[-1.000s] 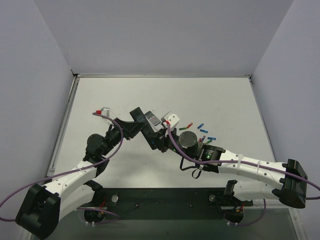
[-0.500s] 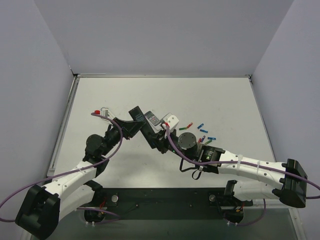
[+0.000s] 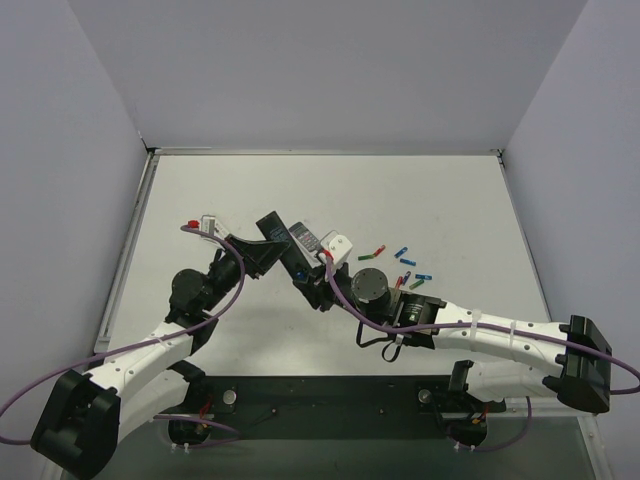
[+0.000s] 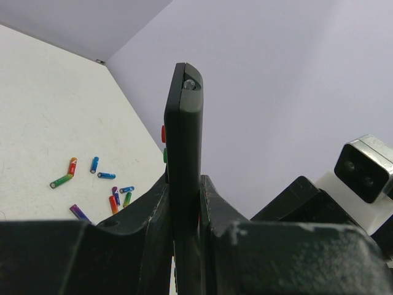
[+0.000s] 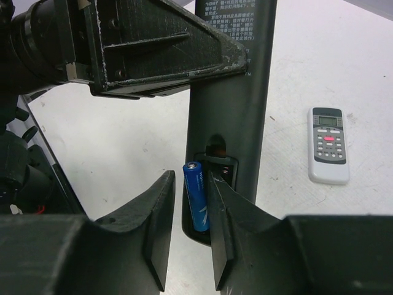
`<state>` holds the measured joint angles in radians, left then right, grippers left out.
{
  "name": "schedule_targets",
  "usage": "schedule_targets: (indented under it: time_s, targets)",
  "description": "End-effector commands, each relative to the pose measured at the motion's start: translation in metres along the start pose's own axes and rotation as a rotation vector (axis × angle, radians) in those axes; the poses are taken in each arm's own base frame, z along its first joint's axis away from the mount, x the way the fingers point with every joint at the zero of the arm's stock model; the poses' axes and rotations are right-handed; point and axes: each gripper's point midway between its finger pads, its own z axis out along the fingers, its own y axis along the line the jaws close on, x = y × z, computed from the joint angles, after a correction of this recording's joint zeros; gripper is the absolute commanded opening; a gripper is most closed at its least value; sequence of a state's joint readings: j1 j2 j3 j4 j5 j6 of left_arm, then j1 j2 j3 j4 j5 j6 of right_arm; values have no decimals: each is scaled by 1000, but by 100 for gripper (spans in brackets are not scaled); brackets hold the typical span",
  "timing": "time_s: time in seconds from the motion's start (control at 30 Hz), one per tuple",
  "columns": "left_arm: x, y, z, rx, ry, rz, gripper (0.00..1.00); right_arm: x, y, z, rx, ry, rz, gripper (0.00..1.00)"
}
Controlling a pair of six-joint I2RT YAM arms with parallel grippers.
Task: Load the batteries into the remote control
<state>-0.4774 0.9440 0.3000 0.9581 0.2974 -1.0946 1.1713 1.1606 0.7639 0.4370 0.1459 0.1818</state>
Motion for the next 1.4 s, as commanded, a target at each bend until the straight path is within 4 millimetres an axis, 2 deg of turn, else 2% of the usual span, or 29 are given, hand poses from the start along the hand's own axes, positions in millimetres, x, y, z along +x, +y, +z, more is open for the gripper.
schedule_targets:
  time_s: [0.0, 0.27, 0.6, 1.07, 1.37]
  targets:
    - [-21, -53, 2, 184, -58, 15, 0, 5, -4, 2, 21, 27, -20, 25]
    - [-17, -40, -1, 136, -57, -17, 0, 0, -8, 2, 47, 18, -33, 30]
    - [-11, -27, -2, 90, -40, -63, 0, -7, -14, 1, 80, -1, -21, 27]
    - [-8, -23, -3, 78, -38, -96, 0, -9, -22, 0, 120, -13, 19, 26]
    - [-6, -22, -5, 83, -31, -111, 0, -17, -25, -5, 135, -33, 30, 28]
